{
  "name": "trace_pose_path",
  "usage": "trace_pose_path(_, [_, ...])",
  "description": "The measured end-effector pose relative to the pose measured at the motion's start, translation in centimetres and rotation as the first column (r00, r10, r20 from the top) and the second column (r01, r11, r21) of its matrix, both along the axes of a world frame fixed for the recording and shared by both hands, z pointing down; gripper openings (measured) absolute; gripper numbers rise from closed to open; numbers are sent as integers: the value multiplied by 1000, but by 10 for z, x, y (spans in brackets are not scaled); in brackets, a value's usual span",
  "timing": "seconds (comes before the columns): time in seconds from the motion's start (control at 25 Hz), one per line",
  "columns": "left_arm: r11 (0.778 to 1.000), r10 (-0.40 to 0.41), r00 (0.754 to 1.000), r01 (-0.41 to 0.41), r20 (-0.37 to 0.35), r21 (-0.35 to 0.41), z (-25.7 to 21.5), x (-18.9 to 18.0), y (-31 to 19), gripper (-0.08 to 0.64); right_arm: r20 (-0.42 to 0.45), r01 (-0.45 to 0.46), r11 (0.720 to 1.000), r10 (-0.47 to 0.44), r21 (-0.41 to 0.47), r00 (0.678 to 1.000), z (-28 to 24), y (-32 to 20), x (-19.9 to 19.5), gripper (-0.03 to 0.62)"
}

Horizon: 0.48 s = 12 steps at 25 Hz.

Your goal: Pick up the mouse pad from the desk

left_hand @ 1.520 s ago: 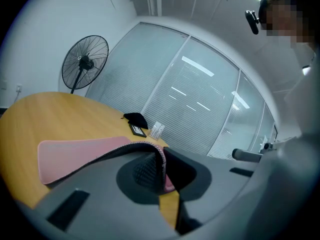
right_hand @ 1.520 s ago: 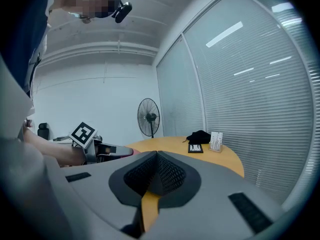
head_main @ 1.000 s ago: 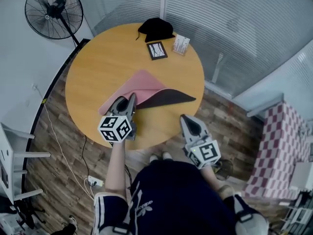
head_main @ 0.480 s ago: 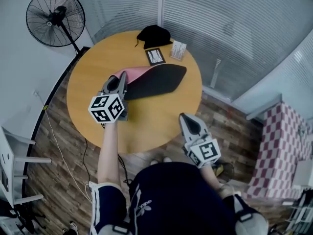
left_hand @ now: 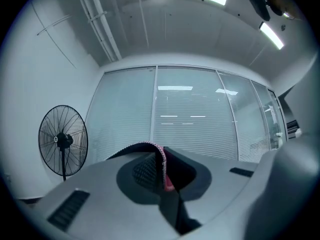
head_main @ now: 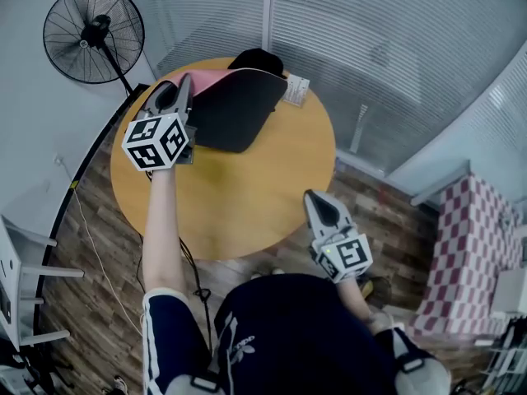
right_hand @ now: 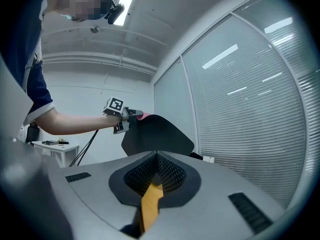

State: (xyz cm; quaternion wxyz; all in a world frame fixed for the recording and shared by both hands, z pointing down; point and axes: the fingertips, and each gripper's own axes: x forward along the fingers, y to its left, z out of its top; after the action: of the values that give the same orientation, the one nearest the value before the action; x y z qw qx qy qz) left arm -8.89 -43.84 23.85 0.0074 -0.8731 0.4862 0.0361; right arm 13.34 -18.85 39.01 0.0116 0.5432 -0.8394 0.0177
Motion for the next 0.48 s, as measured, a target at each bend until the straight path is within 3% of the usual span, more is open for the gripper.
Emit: trace_pose_path(0.48, [989,-88,996,85,17,124,-62,-57,42,23,15,36,999,-36,20,999,-11,-10,-5,3])
